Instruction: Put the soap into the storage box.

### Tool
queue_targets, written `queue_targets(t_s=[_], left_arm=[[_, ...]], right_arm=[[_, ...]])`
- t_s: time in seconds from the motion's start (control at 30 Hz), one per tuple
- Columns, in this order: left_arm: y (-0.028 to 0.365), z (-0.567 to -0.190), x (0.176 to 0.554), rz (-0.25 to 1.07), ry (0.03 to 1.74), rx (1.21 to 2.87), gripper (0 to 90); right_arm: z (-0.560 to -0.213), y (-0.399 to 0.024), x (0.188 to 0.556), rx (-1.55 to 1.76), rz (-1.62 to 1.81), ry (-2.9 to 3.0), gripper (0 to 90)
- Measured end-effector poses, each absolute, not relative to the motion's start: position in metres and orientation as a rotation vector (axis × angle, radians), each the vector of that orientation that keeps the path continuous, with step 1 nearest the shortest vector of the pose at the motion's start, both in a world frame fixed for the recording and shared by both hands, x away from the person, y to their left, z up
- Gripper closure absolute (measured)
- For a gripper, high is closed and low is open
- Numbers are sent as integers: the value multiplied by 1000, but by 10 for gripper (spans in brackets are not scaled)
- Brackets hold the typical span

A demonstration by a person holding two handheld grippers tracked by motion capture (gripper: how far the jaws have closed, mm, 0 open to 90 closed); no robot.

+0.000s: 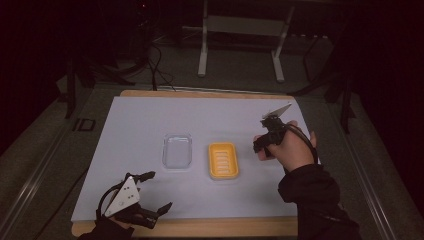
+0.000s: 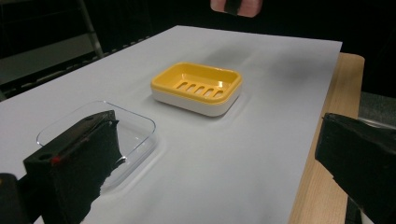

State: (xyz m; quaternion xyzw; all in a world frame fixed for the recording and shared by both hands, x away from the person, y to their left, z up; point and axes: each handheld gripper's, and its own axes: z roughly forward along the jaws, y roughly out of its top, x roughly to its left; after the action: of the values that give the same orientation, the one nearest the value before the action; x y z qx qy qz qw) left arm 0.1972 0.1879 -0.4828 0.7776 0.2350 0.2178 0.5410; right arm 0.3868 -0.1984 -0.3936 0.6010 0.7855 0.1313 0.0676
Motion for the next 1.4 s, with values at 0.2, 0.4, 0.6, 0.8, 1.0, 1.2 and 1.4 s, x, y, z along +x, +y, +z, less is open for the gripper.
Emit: queue_targets(t_s=[0.2,0.4,0.6,0.8,1.0,1.2,1.4], left_arm=[[188,-483,197,519,560,1847,6],[189,-483,197,520,556,1847,6],[189,-482,196,519,555,1845,7],[189,-482,196,521,555,1845,7],[189,-482,196,516,552,1844,6],[189,-482,195,517,547,1841,6],[189,-482,195,514,544,1839,6]], right_arm=[[-385,-180,385,1794,449,2382,379],[-380,-163,385,1780,496,2395,379],[-382,-144,383,1770,534,2421,379],[-383,-129,382,1773,592,2401,379],[-393,-115,381,1776,589,2380,379],[-413,-107,386,1823,567,2350,379],[-439,-100,390,1871,531,2366,378]])
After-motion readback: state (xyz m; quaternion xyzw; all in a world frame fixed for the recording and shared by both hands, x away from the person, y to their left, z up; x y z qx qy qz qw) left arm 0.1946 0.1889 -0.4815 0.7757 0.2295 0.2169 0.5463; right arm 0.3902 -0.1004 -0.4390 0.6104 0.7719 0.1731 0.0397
